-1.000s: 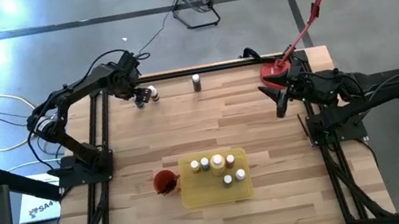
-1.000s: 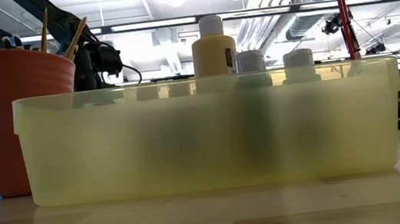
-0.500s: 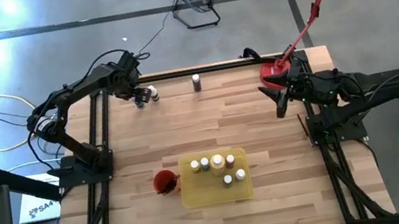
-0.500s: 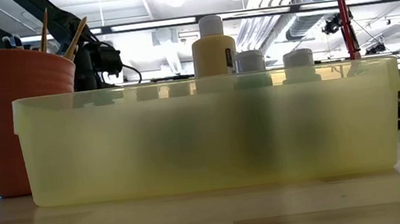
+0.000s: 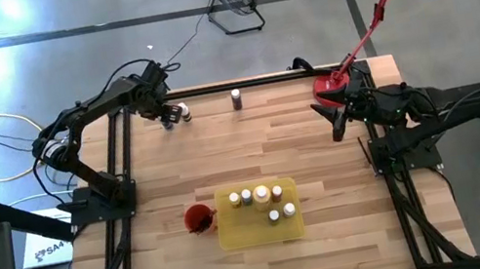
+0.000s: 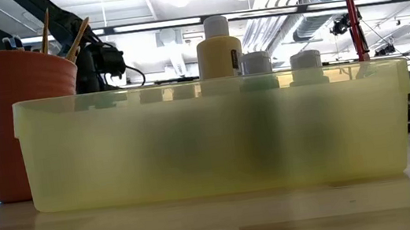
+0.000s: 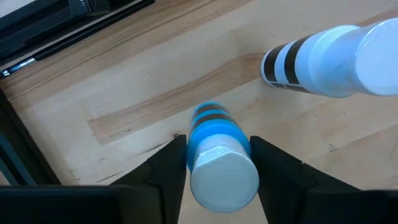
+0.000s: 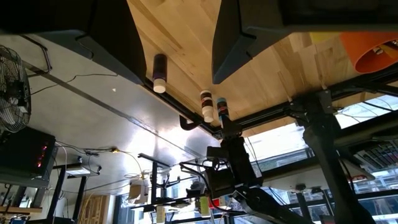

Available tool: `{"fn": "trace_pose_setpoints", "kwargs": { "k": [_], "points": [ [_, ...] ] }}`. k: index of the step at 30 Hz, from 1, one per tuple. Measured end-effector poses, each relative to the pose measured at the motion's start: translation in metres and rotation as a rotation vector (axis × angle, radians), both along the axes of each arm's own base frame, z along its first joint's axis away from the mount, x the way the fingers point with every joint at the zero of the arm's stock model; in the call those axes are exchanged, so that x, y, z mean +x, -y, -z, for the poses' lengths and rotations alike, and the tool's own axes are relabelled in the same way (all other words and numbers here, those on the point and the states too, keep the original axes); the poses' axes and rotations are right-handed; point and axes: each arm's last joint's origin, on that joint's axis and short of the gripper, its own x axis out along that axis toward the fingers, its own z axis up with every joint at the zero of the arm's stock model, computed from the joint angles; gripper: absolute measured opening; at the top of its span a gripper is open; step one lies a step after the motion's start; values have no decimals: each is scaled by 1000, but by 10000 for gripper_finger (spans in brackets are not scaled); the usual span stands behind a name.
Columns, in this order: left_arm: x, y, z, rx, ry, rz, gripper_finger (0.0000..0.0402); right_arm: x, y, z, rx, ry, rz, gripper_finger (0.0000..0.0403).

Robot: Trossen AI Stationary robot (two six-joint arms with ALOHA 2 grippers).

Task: Pick & Place Paint Supplies
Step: Put the blue paint bottle into the yellow bin

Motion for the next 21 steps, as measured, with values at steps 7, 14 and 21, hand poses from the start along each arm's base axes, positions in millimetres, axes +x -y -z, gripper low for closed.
{"fn": "trace_pose_setpoints", "kwargs": {
  "k": [7, 14, 21],
  "points": [
    [-1, 1, 0, -10, -7, 0, 146, 0, 0, 0, 0, 0, 0, 174],
    [-2, 2, -9, -31, -28, 7, 145, 0, 0, 0, 0, 0, 0, 174],
    [4, -6, -53, 22, -7, 57, 145, 0, 0, 0, 0, 0, 0, 174]
  ]
}}
